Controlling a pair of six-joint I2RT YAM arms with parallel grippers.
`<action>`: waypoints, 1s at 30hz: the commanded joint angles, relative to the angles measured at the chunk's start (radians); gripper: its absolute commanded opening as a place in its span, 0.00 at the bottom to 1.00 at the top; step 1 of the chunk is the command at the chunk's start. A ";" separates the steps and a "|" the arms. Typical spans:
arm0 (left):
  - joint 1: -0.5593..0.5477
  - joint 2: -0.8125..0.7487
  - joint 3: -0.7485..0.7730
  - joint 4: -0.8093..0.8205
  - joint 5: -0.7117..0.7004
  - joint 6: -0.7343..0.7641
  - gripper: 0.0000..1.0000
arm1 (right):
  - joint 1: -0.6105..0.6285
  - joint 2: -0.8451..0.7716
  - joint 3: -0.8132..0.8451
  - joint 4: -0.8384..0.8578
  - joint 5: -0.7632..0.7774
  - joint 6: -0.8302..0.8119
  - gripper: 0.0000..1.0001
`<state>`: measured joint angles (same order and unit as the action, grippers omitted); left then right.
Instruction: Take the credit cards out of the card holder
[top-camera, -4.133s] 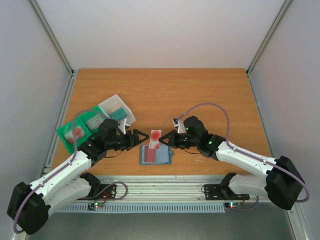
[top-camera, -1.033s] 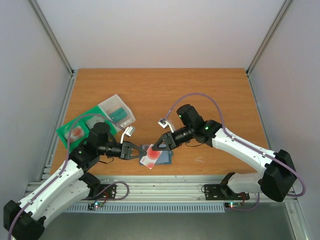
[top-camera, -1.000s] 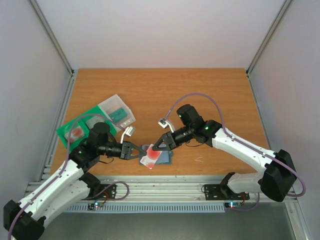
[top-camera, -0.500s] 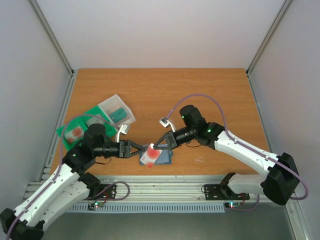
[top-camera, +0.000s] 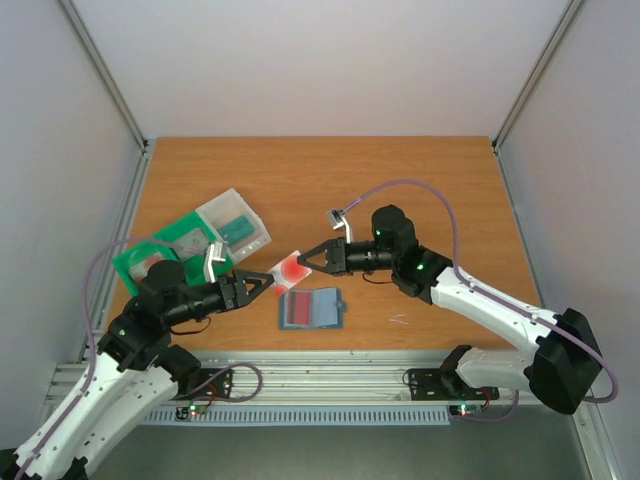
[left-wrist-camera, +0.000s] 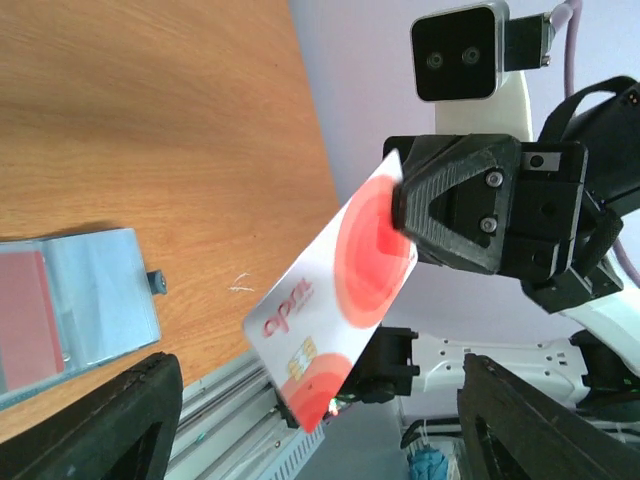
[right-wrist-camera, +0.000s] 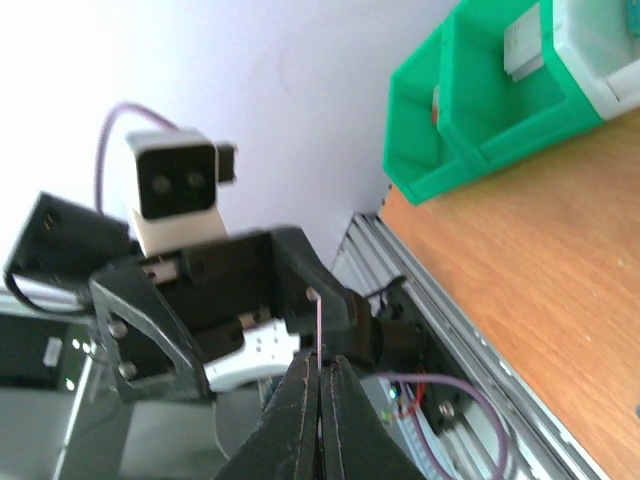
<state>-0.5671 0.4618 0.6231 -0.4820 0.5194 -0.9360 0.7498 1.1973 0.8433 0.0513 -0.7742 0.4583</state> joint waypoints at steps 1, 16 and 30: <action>-0.003 -0.045 -0.064 0.142 -0.048 -0.115 0.74 | -0.006 0.049 -0.043 0.314 0.099 0.239 0.01; -0.003 -0.020 -0.079 0.227 -0.082 -0.198 0.12 | -0.006 0.087 -0.095 0.464 0.177 0.344 0.01; -0.003 -0.041 -0.076 0.173 -0.112 -0.148 0.01 | -0.006 0.077 -0.152 0.475 0.163 0.332 0.20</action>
<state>-0.5674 0.4389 0.5373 -0.3065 0.4358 -1.1275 0.7471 1.2964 0.7124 0.5045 -0.6102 0.8059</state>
